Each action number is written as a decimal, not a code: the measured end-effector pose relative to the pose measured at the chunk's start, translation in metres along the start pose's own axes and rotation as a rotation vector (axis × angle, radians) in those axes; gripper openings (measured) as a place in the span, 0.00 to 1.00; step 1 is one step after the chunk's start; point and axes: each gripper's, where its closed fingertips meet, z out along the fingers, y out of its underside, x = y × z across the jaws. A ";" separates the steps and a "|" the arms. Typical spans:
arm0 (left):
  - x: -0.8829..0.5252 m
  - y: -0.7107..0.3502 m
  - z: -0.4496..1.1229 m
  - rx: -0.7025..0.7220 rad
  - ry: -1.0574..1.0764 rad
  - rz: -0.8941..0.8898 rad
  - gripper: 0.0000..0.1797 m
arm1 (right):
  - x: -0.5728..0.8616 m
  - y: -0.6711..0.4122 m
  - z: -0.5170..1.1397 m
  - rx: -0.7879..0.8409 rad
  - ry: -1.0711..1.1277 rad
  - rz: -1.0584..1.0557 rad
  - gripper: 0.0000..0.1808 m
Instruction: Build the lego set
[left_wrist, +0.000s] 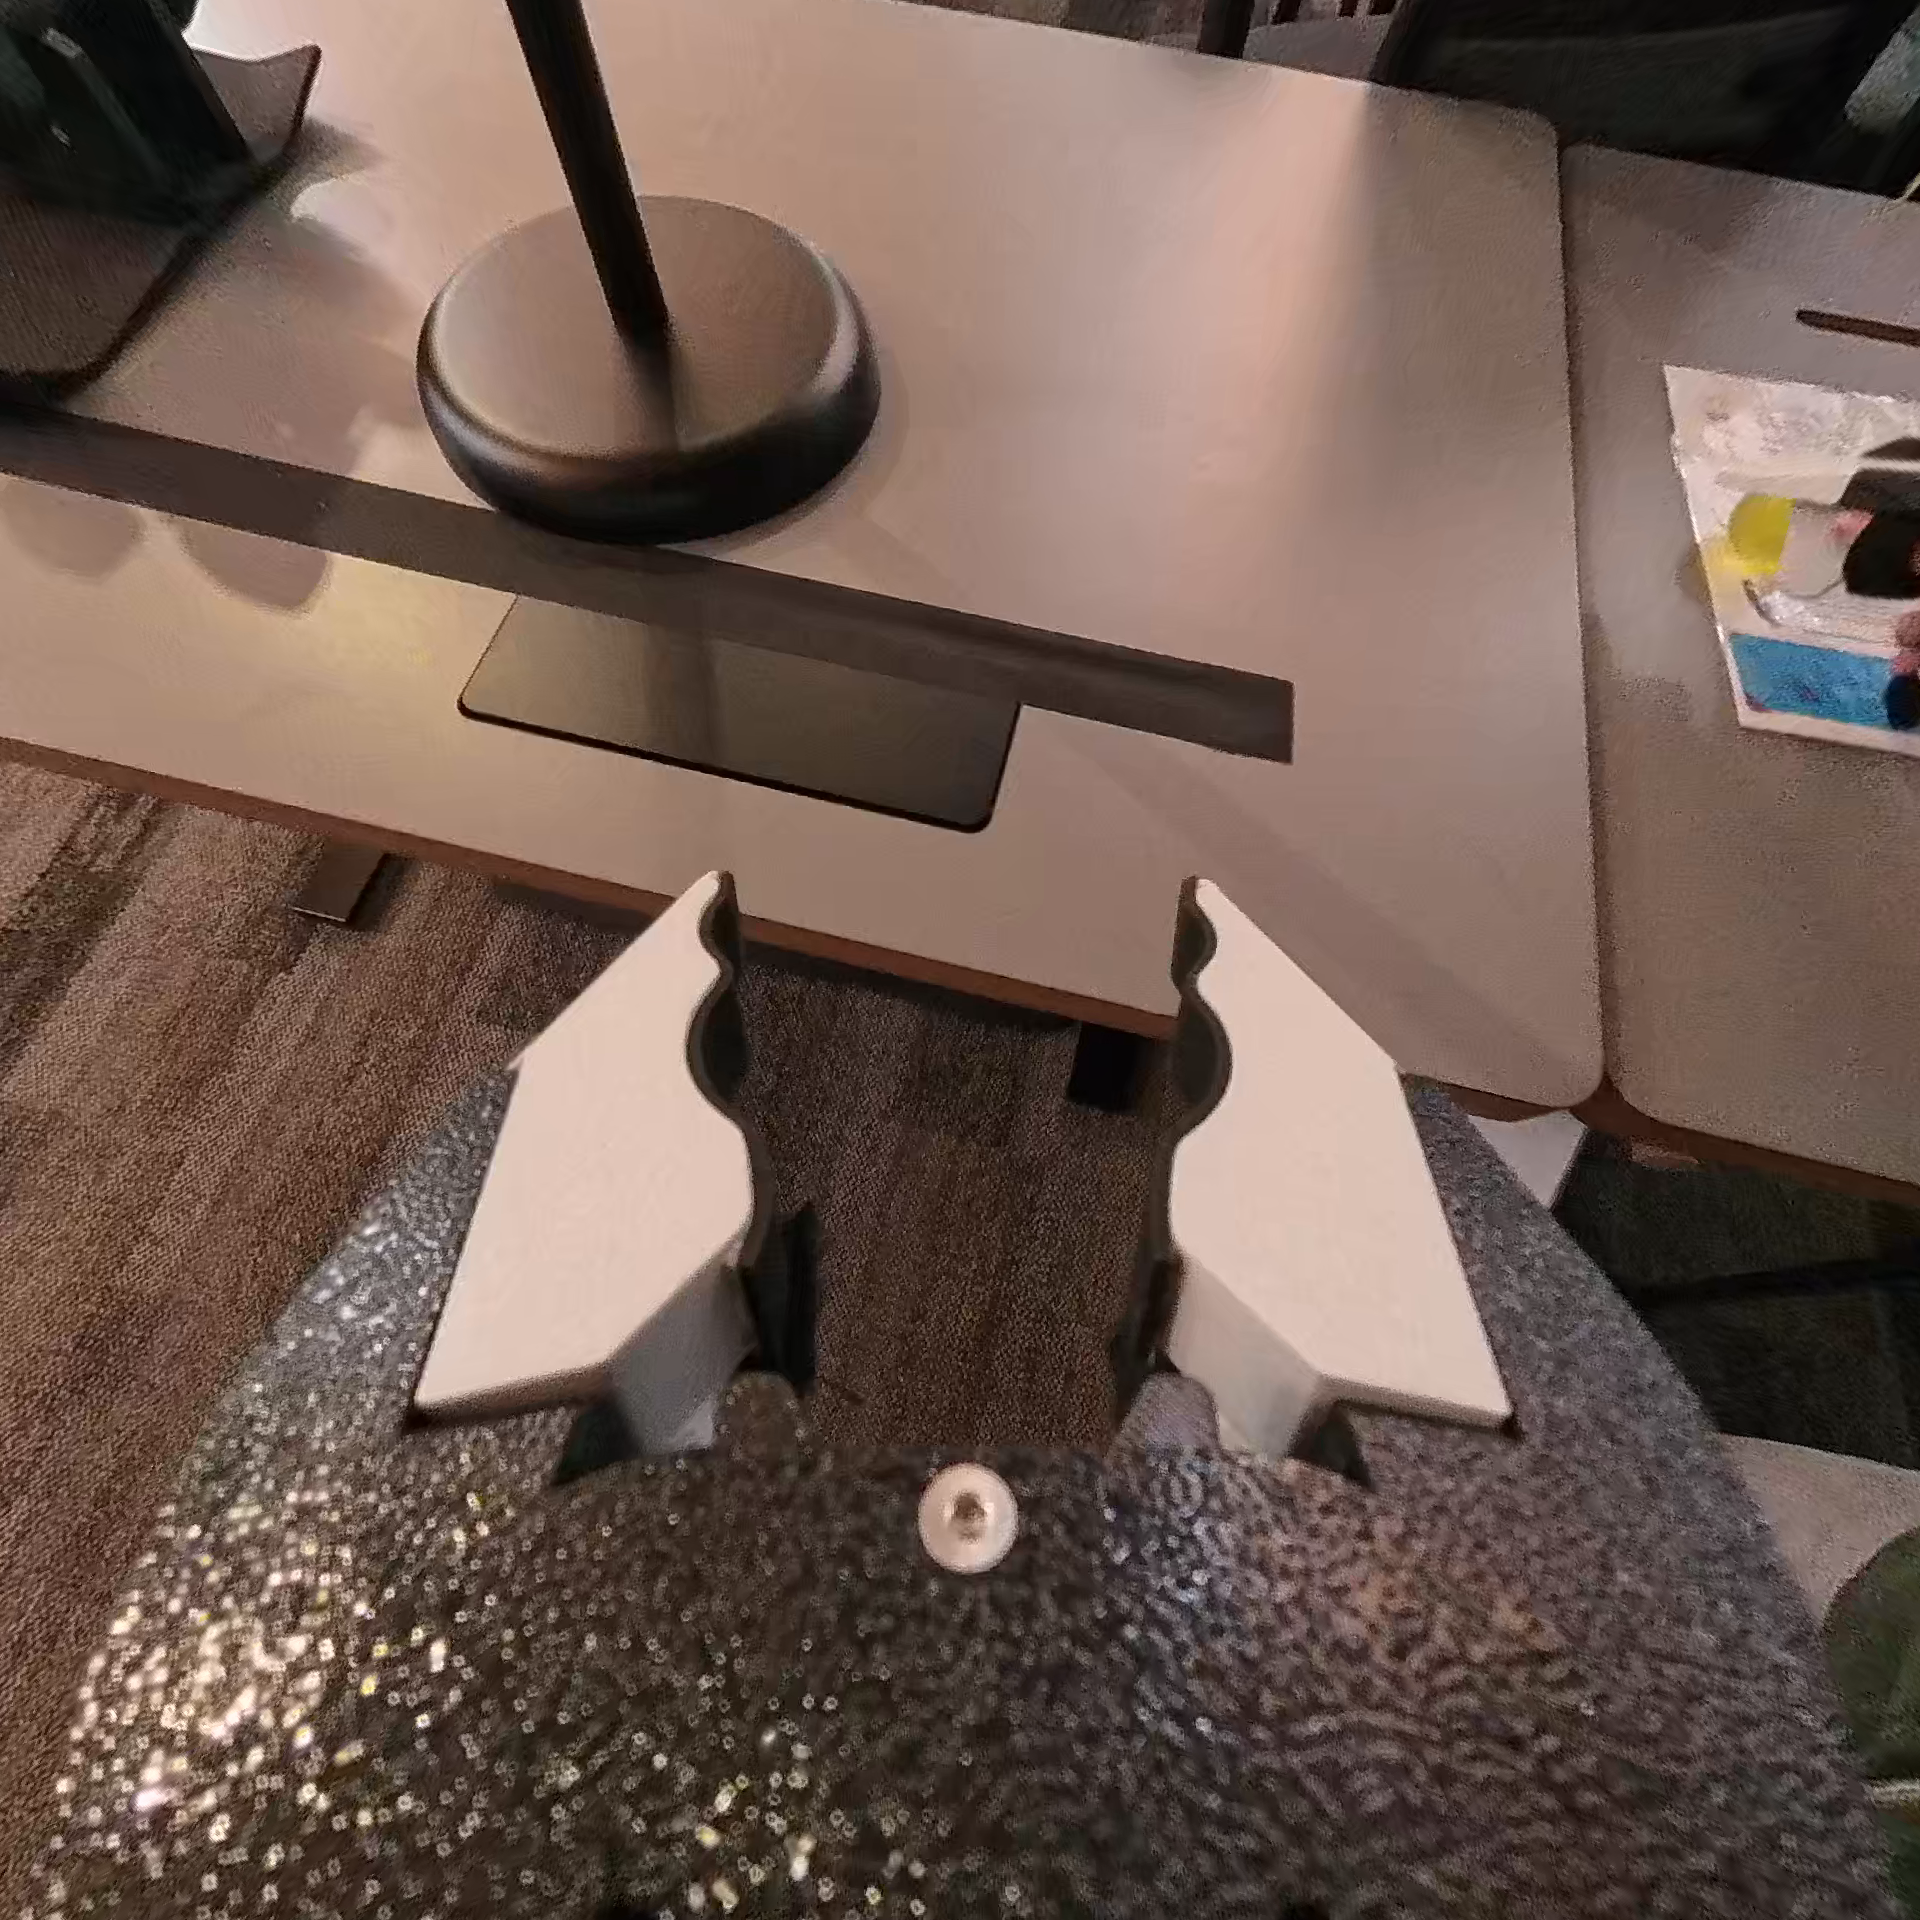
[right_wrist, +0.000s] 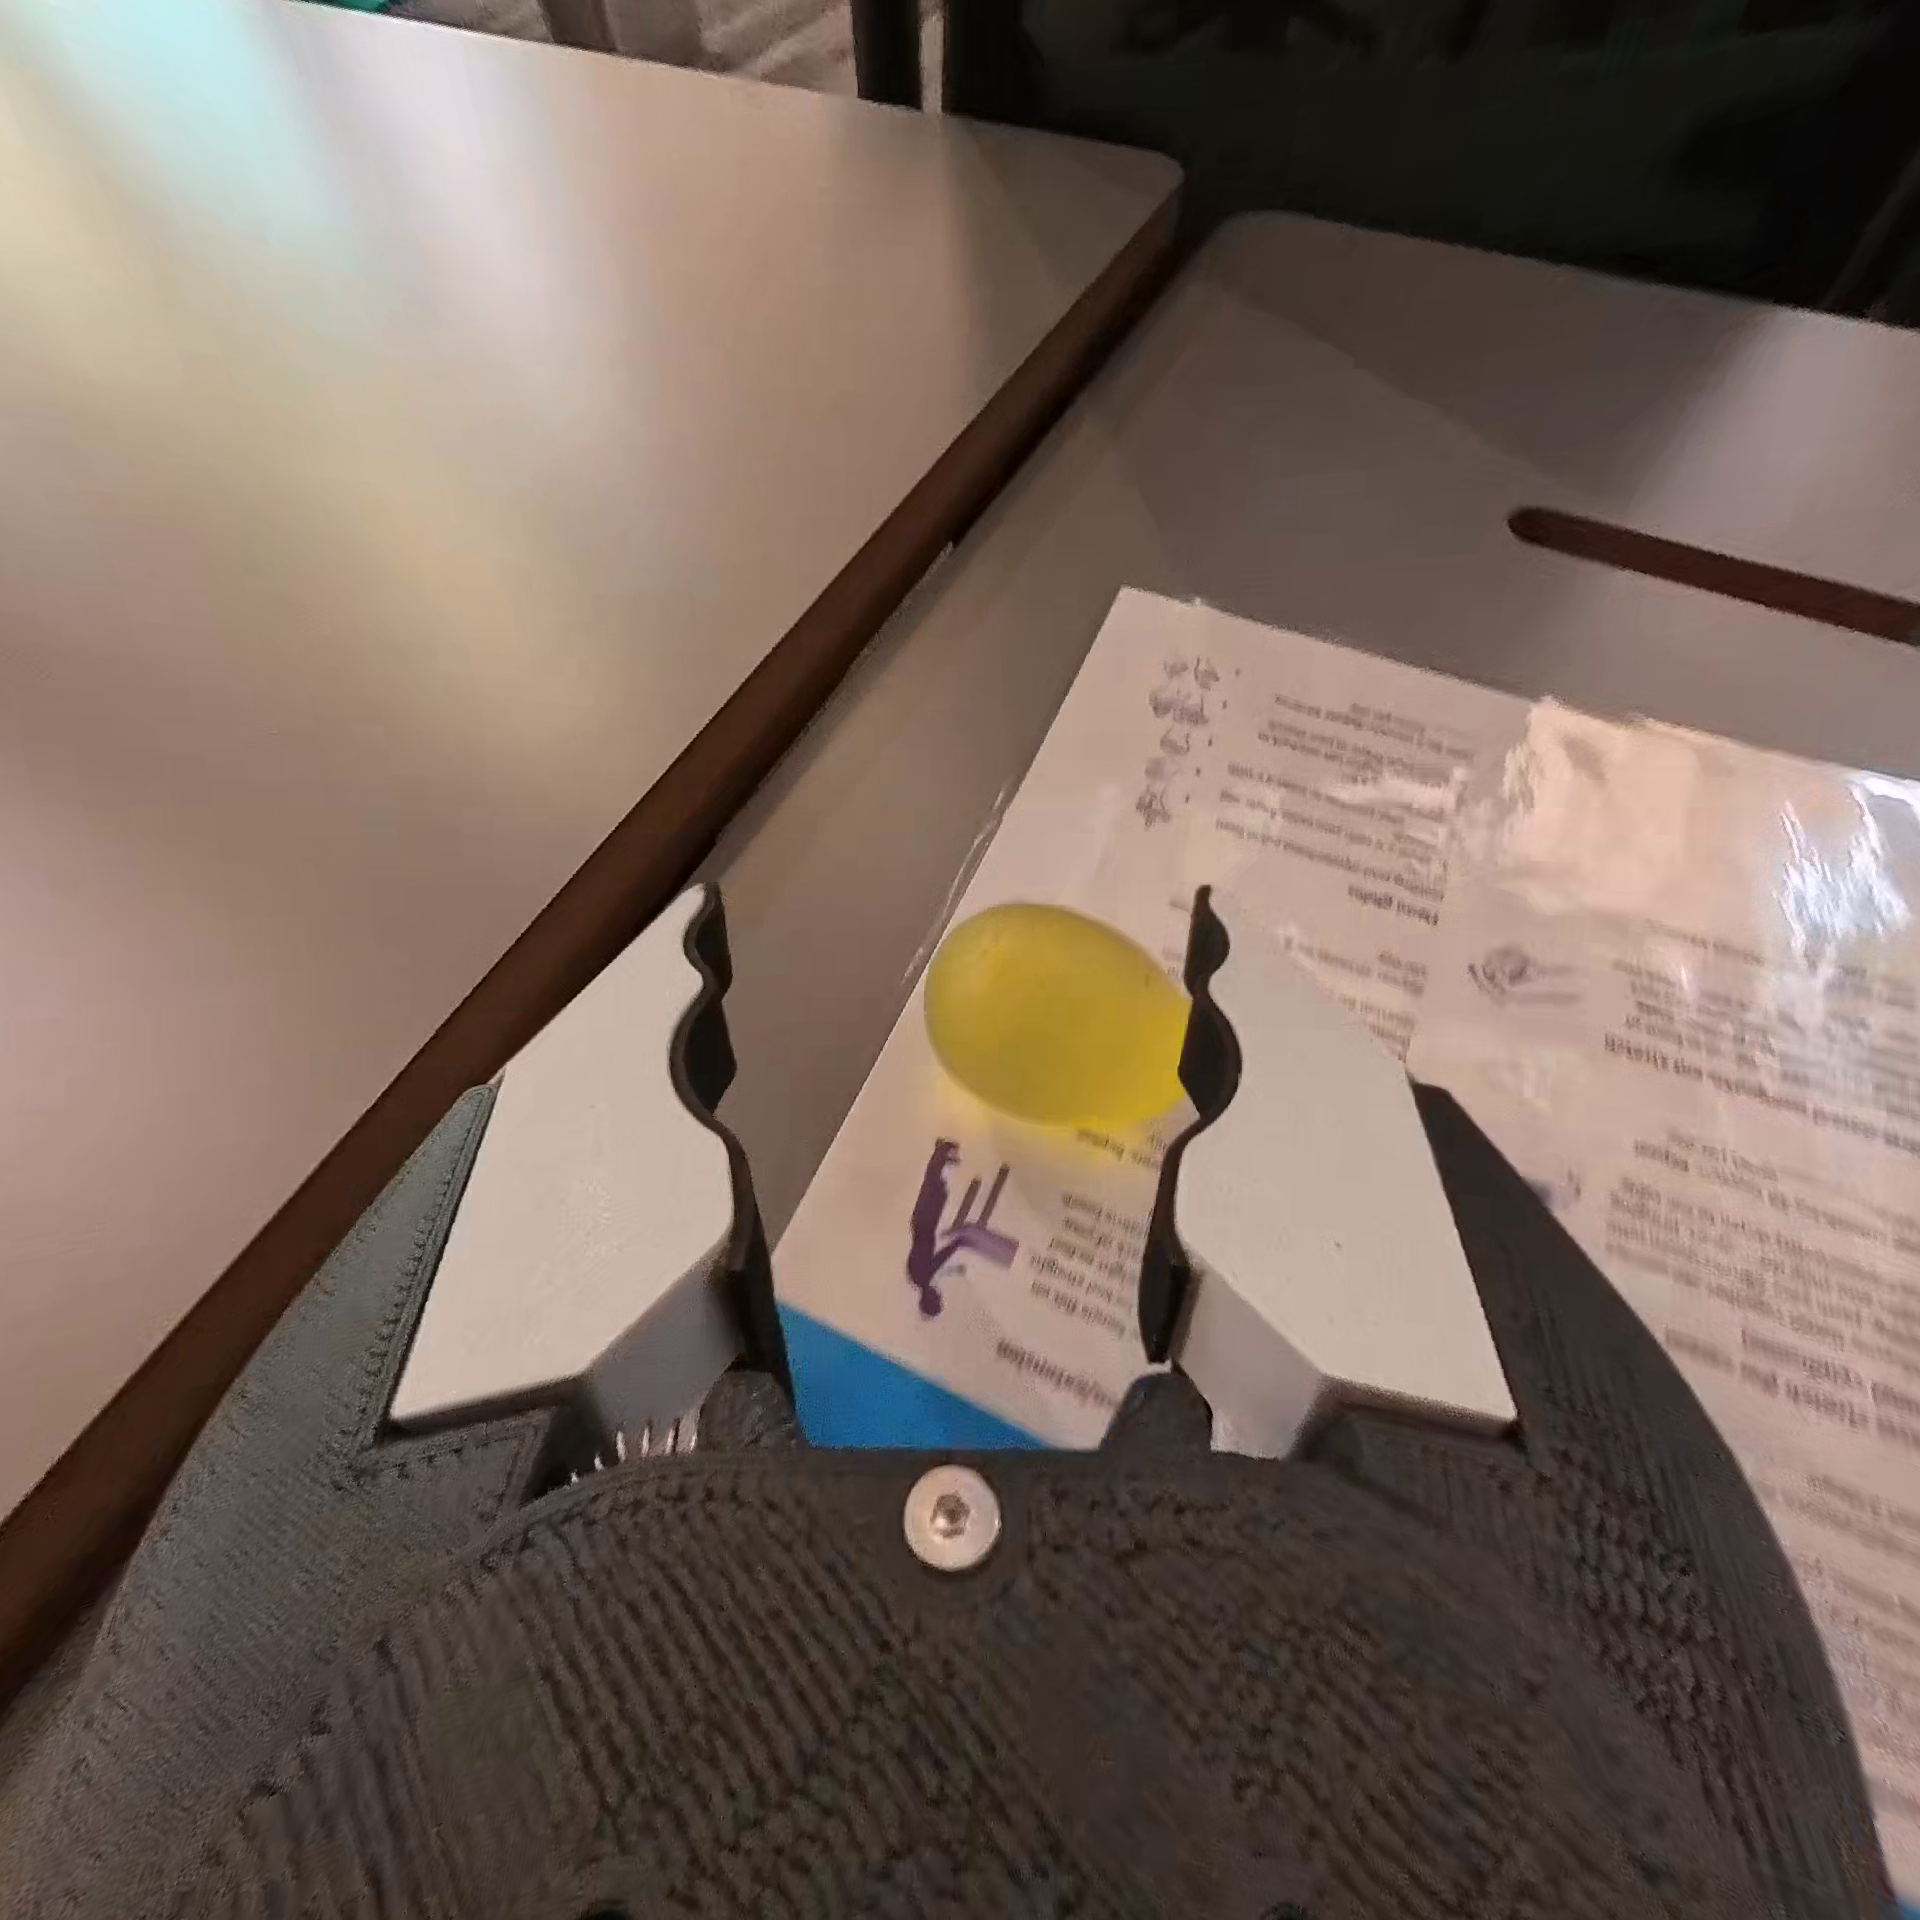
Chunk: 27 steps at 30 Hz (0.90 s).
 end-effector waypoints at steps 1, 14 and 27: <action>-0.002 0.000 0.004 -0.008 0.000 -0.001 0.46 | 0.001 -0.002 0.004 0.006 -0.019 -0.021 0.49; -0.019 -0.002 0.029 -0.053 0.028 0.012 0.45 | 0.004 0.033 0.009 -0.157 -0.070 -0.086 0.40; -0.034 -0.009 0.036 -0.023 0.114 0.052 0.44 | -0.014 0.034 -0.022 -0.230 0.054 -0.122 0.23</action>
